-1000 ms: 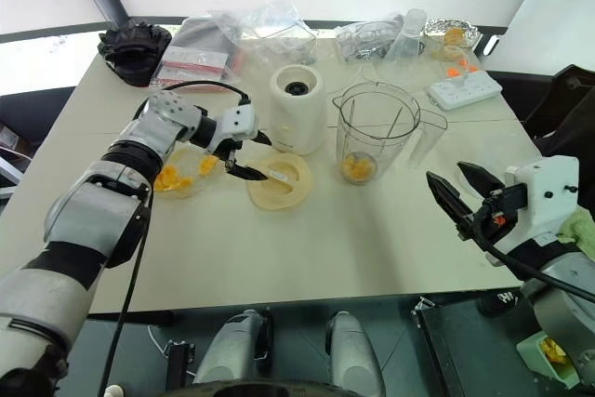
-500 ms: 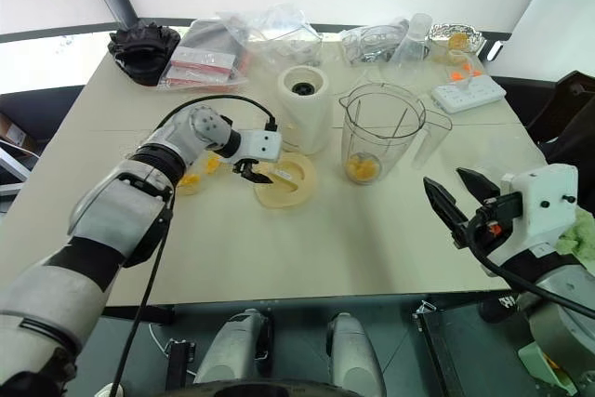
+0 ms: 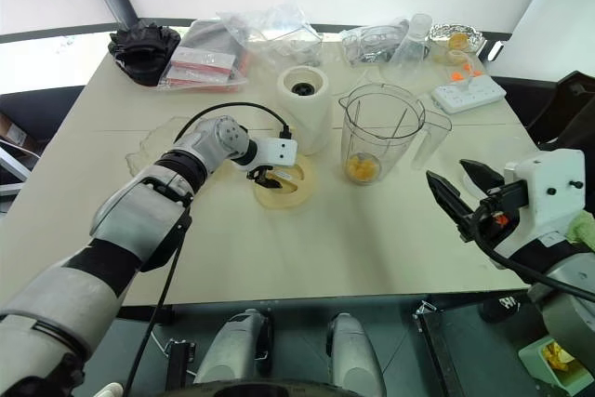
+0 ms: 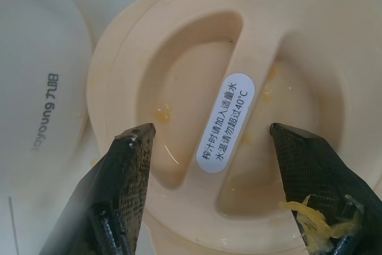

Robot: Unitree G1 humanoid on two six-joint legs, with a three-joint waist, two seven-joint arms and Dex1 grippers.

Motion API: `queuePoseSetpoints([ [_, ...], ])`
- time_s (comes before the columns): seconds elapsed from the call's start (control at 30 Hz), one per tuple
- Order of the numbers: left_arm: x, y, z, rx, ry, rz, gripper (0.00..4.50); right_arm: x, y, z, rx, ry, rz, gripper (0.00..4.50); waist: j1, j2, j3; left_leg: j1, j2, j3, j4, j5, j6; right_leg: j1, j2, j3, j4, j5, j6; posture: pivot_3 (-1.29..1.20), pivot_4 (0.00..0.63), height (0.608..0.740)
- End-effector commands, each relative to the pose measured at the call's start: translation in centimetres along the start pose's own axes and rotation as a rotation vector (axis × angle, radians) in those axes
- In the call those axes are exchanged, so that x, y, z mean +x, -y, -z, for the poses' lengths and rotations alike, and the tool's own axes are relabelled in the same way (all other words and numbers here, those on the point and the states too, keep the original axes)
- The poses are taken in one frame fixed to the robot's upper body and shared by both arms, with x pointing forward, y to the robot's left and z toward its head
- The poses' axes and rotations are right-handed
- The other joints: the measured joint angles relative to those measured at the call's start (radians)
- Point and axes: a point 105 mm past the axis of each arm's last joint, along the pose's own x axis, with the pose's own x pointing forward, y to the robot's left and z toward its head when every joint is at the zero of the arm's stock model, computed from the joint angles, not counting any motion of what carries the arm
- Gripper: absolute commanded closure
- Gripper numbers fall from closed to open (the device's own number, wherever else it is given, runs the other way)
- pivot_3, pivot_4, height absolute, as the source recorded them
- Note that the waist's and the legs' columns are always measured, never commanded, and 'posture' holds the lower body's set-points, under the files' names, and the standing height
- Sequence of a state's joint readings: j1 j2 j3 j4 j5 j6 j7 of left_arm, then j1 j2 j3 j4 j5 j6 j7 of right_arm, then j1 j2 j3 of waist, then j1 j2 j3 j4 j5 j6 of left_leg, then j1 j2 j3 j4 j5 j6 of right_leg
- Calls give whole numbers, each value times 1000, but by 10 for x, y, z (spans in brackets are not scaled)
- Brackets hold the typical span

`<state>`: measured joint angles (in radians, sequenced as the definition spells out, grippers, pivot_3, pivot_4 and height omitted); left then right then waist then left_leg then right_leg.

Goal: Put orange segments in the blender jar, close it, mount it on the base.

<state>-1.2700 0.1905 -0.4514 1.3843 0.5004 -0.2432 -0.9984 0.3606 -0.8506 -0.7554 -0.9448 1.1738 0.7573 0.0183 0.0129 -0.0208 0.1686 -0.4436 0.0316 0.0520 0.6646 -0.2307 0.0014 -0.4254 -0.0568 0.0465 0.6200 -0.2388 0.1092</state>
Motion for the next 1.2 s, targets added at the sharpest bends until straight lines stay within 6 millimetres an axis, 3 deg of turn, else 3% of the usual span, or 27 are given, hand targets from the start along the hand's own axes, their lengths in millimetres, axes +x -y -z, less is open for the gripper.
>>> queuePoseSetpoints([
  [0.03, 5, 2, -1, -6, -18, 2, 1261, -3, 2, -7, -22, 22, 19, 1943, 0, 0, 0, 0, 0, 0, 0, 0, 0, 0, 0, 0, 0, 0, 0, 0, 150, 740],
  [0.27, 11, 5, -5, 6, -20, 0, 1261, -4, 4, -8, -29, 19, 36, 1943, 1, 0, -1, 1, 0, 0, 1, 0, 0, 2, 0, 0, 0, 0, 0, 0, 150, 740],
  [0.37, 12, 7, -4, 6, -20, 7, 2174, -4, 6, -8, -33, 19, 44, 1943, 1, 0, -1, 1, 0, 0, 1, 0, 0, 2, 0, 0, 0, 0, 0, 0, 150, 740],
  [0.5, 14, 8, -3, 6, -24, 5, 4034, -3, 7, -7, -33, 17, 46, 1943, 3, 1, -3, 1, 0, -1, 2, 0, 0, 3, 0, 0, 1, 0, 0, 0, 150, 740],
  [0.77, 13, 11, 0, -16, -20, 24, 4034, 0, 7, -6, -31, 16, 45, 1943, 1, 1, -3, 4, 0, 0, 3, 0, 0, 7, -1, 0, 0, 1, -2, 0, 150, 740],
  [0.9, 6, 8, -8, -49, 59, 45, 4034, 3, 10, -6, -37, 20, 54, 1943, 0, 1, -3, 4, 0, 0, 3, 0, 0, 7, -1, 0, 0, 1, -2, 0, 150, 740],
  [1.2, -23, 4, -23, -124, 292, 130, 4034, 16, 41, 13, -41, 31, 206, 1943, 0, 0, -2, -1, 0, 0, 2, 0, 0, 1, 0, 0, 0, 1, -2, 0, 150, 740],
])
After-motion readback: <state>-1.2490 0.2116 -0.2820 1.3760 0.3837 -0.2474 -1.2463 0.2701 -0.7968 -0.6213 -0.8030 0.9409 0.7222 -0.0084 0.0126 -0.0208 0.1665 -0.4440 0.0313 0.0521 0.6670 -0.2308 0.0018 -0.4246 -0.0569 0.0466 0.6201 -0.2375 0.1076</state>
